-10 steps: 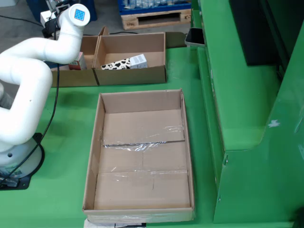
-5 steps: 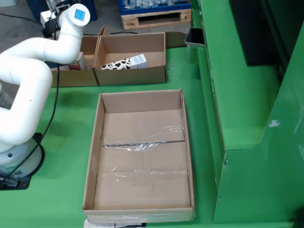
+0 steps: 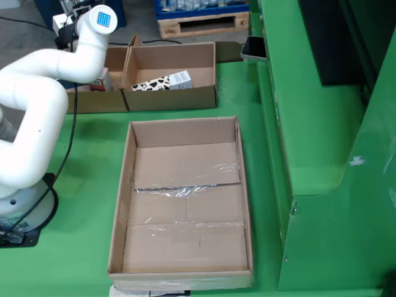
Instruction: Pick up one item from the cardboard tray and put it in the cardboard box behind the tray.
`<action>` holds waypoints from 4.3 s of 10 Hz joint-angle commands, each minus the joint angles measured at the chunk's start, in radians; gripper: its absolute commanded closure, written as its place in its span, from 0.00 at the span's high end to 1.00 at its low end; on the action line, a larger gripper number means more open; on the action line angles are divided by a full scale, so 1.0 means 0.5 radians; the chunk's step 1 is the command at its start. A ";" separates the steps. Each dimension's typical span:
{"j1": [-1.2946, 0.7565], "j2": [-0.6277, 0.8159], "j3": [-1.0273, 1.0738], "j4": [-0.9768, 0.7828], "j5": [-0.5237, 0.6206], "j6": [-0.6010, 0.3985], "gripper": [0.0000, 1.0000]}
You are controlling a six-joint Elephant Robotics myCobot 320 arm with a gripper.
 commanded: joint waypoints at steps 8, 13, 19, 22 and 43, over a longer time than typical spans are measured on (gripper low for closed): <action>-0.015 0.057 0.054 0.030 0.030 0.007 0.00; -0.015 0.057 0.054 0.030 0.030 0.007 0.00; -0.015 0.057 0.054 0.030 0.030 0.007 0.00; -0.015 0.057 0.054 0.030 0.030 0.007 0.00; -0.015 0.057 0.054 0.030 0.030 0.007 1.00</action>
